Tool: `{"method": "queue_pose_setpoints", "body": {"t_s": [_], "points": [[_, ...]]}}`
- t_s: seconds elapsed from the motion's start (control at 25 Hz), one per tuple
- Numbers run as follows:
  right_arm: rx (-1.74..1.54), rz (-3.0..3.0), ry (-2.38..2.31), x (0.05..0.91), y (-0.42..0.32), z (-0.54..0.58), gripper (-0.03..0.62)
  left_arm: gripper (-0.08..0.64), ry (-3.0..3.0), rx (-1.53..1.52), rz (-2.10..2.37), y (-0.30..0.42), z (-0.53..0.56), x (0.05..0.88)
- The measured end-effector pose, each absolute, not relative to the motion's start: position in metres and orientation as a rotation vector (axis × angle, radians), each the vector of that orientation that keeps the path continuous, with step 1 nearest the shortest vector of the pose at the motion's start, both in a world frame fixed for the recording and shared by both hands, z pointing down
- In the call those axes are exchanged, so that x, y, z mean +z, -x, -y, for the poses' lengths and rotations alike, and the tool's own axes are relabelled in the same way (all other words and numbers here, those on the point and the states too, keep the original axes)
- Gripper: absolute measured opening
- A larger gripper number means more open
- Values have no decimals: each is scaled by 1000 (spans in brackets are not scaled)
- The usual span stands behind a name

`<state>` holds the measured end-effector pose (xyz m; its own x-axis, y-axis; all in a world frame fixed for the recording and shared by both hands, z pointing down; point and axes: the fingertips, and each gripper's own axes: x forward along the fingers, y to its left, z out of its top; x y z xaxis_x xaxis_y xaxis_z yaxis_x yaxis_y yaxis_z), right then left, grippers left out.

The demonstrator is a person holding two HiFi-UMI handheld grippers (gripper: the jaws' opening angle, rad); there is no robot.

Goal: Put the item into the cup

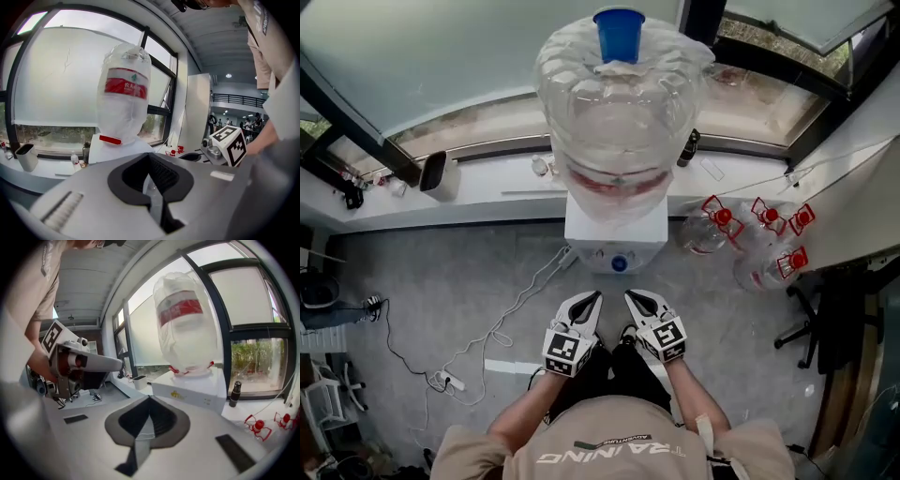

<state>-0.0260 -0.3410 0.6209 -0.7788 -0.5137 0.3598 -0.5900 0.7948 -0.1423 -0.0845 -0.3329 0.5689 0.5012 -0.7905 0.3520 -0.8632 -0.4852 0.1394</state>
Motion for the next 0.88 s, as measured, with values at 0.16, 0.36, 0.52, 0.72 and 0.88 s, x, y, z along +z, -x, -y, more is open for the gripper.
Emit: {"method": "queue_pose_setpoints", "body": {"t_s": [0.16,0.36,0.52,0.72,0.88], "points": [[285,2698,-853,572,23,334,11,8,-2463,295,1390,88,333,536],[240,2757,-875,513,25,338,11,8,-2530,276,1456,98,350,489],[182,2813,-901,468,23,346,11,8,-2566,215,1508,98,360,453],[151,2860,-941,432,22,353,11,8,-2600,189,1557,101,365,422],[80,2895,-943,410,22,359,11,8,-2631,173,1583,106,376,403]]}}
